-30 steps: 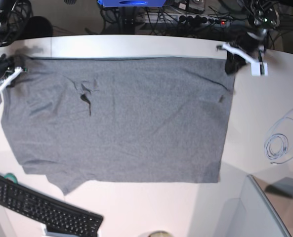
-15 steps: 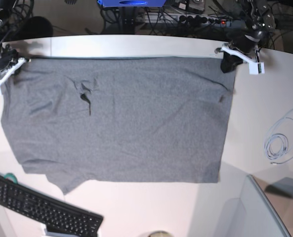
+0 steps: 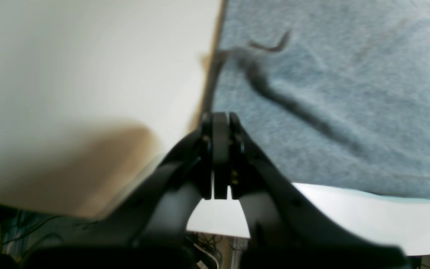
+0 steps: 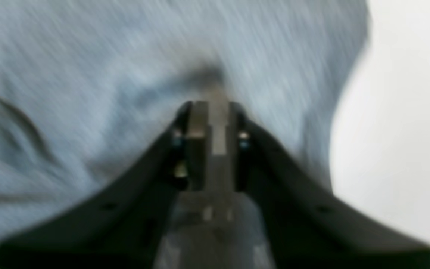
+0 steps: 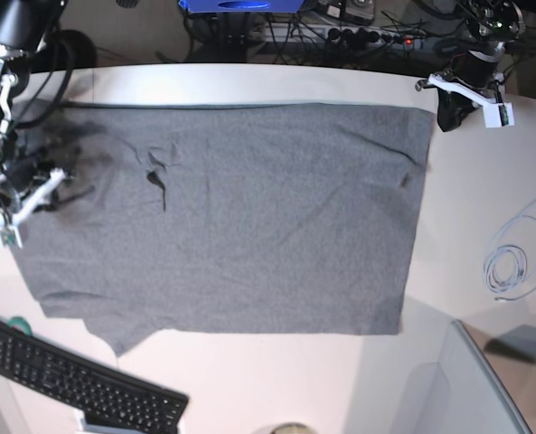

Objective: Layout the t-shirt on the table in an organized manner, then fold the t-shirt properly
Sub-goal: 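Release the shirt and move the right gripper inward over the shirt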

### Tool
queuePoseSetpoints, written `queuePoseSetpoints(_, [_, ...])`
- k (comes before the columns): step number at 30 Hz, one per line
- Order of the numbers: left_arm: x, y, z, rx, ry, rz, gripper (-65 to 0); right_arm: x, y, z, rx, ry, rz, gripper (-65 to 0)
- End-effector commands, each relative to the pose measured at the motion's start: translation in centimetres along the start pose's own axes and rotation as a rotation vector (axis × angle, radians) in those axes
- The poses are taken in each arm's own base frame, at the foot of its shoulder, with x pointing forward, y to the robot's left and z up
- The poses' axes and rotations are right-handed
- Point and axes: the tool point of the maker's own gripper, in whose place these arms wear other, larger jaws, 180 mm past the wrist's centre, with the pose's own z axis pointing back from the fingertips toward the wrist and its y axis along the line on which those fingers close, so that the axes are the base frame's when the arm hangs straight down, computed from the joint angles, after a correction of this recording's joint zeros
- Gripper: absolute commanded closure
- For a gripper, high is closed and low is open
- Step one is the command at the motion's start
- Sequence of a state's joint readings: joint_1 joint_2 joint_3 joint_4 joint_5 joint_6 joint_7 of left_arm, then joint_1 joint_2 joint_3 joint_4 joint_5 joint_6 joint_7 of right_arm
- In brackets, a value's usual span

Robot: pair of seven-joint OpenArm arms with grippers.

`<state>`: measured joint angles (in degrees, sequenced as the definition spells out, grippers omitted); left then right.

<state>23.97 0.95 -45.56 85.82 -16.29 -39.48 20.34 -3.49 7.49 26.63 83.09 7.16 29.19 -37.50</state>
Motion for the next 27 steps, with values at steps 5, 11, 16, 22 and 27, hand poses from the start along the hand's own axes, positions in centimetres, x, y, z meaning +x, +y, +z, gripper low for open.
queuePoseSetpoints(5, [1.4,1.8,1.1,0.042,-0.056,0.003,0.0,3.5,-0.3,-2.1,0.027,-0.035,-0.011,-42.6])
queuePoseSetpoints(11, [1.1,4.3,2.2,0.112,-0.062,0.033,0.0,2.0,-0.3,-4.2,0.056,0.045,-0.05,-50.7])
queuePoseSetpoints(16, [-0.5,4.8,2.1,0.122,-0.031,0.075,0.0,1.1,-0.5,-4.5,0.058,0.069,-0.058,-49.2])
queuePoseSetpoints(22, [-1.2,4.7,1.9,0.12,-0.017,0.09,0.0,1.1,-0.5,-4.4,0.06,0.071,-0.055,-7.5])
queuePoseSetpoints(27, [-1.2,4.9,2.0,0.124,-0.019,0.091,0.0,1.4,-0.8,-4.3,0.053,0.065,-0.05,-0.8])
